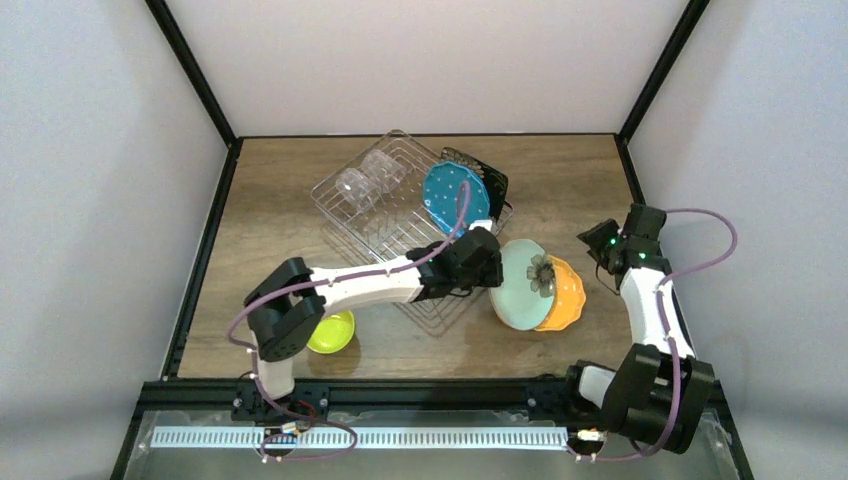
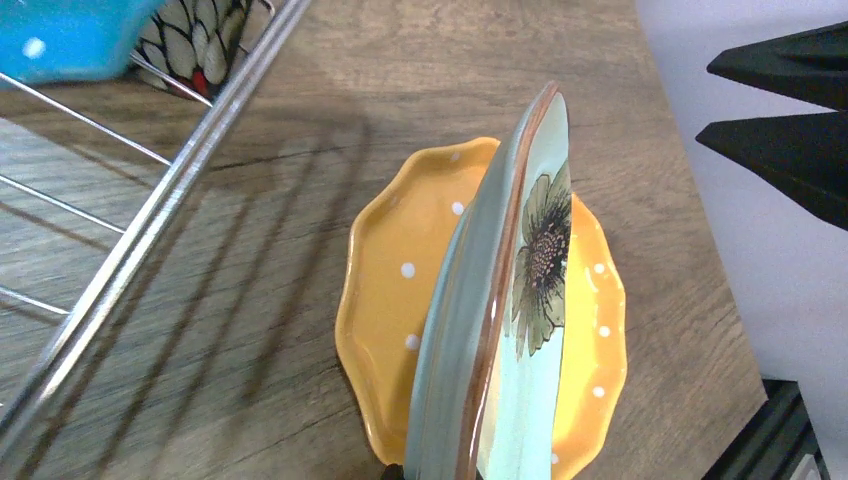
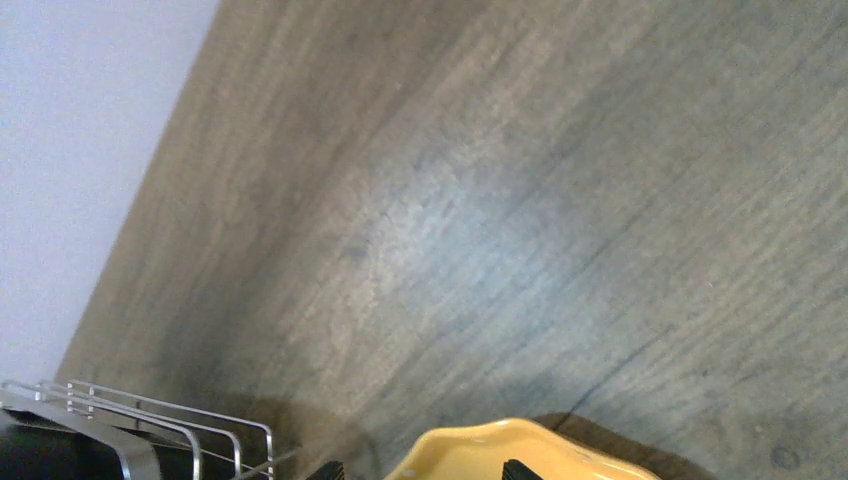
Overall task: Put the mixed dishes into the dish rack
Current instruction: Pass from the left arm to the right
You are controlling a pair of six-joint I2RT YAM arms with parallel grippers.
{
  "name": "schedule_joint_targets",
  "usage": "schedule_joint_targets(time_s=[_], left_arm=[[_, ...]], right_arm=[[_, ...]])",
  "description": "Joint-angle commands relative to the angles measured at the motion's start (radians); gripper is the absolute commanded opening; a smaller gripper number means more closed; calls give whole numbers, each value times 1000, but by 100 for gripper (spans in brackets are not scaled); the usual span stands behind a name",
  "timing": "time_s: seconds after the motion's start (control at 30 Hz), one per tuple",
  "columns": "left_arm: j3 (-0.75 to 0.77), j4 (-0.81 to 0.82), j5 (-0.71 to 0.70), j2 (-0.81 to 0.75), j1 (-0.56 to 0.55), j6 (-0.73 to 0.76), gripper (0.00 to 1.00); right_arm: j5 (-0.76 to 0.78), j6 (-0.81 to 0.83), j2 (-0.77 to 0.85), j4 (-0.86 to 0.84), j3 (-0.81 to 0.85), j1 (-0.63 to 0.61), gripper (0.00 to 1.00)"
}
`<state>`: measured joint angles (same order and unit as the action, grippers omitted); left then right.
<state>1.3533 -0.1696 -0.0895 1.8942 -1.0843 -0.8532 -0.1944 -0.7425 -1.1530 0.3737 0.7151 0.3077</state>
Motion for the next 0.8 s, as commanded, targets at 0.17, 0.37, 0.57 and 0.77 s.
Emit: schedule_joint_targets(time_s=[0.17, 0.37, 0.57, 0.77], left_arm=[[4, -34, -86, -303, 33, 22, 3], [-41, -108, -159, -494, 71, 2, 3], [-126, -129, -122, -662, 168, -58, 3], [-158, -119, -12, -729, 266, -122, 3]], right_arm=[[-87, 56, 90, -40, 25, -2, 99], [-258, 59, 167, -154, -22, -2, 99], [-478, 38, 180, -328, -35, -10, 99], [-639, 59, 152, -420, 48, -112, 96]])
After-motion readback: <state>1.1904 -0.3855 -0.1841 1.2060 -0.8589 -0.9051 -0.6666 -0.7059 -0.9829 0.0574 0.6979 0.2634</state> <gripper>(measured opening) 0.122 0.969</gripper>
